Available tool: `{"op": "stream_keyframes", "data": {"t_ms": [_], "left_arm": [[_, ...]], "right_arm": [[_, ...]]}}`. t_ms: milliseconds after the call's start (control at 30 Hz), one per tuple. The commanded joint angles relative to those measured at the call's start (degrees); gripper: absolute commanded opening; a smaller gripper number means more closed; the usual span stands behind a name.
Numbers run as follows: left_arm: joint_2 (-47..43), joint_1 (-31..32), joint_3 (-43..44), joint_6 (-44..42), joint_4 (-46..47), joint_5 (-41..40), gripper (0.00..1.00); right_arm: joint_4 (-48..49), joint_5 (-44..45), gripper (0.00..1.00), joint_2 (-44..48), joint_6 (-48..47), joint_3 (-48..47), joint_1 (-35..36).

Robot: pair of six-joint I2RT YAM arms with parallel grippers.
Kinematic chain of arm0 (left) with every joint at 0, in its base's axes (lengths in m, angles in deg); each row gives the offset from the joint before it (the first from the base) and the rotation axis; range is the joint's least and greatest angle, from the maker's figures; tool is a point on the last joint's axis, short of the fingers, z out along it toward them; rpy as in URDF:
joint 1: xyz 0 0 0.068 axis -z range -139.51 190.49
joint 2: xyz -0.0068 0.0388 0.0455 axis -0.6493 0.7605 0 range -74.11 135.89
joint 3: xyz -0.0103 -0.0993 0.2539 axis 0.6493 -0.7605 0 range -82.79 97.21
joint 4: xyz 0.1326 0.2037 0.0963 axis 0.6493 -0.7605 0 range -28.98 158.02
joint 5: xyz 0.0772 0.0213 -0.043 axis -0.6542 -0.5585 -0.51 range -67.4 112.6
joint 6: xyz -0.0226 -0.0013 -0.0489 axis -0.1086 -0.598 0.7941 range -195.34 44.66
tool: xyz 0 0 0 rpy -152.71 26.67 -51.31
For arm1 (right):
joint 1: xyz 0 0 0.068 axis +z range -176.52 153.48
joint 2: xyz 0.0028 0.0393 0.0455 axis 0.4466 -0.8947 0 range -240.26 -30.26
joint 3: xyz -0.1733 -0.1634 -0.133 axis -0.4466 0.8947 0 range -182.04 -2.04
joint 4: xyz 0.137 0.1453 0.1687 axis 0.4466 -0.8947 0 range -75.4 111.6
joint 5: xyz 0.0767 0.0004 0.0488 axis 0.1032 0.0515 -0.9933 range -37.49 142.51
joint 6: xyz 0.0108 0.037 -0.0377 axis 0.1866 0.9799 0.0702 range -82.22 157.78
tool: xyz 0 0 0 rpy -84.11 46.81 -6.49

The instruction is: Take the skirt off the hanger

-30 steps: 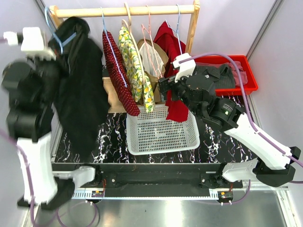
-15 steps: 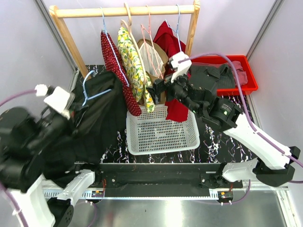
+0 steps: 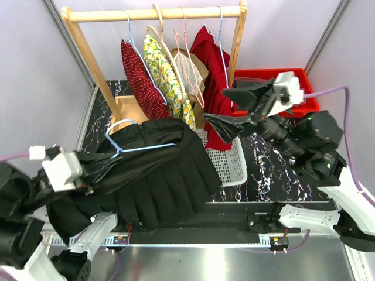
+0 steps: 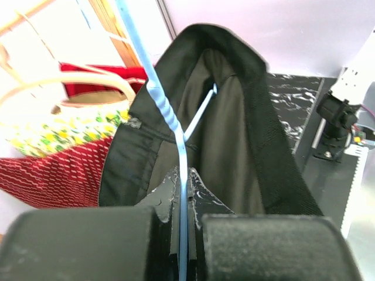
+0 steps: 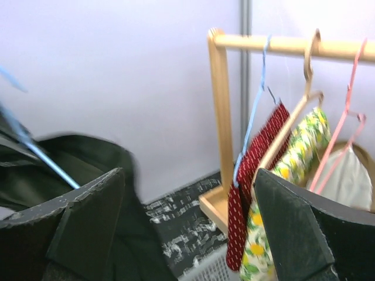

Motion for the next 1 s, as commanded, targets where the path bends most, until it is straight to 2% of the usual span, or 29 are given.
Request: {"op": "stream_keyframes", "data": {"t_ms": [0, 633, 733, 767, 900, 967], "left_arm": [[1.2, -0.1, -1.9, 2.1, 8.1, 1.6, 0.00], [-1.0, -0.1, -7.2, 1.9, 12.1, -0.8, 0.00], [-1.3, -0.1, -8.2, 2.4, 13.3, -1.7, 0.00], [-1.4, -0.1, -8.5, 2.5, 13.6, -2.0, 0.00], [-1.6, -0.1, -9.0, 2.5, 14.4, -3.4, 0.00], [-1.8, -0.1, -9.2, 2.2, 14.7, -3.7, 0.00]], "right_arm": [[2.4, -4.1, 1.00, -2.1, 3.1, -2.0, 0.3], [1.3, -7.8, 0.98, -10.6, 8.2, -2.6, 0.3], [1.3, -8.6, 0.88, -11.7, 9.4, -2.4, 0.3], [1.2, -9.4, 0.81, -11.9, 9.8, -2.4, 0.3], [-0.1, -10.3, 0.65, -13.6, 10.7, -3.6, 0.3], [-0.9, -9.9, 0.60, -14.4, 10.9, -4.4, 0.3]]}}
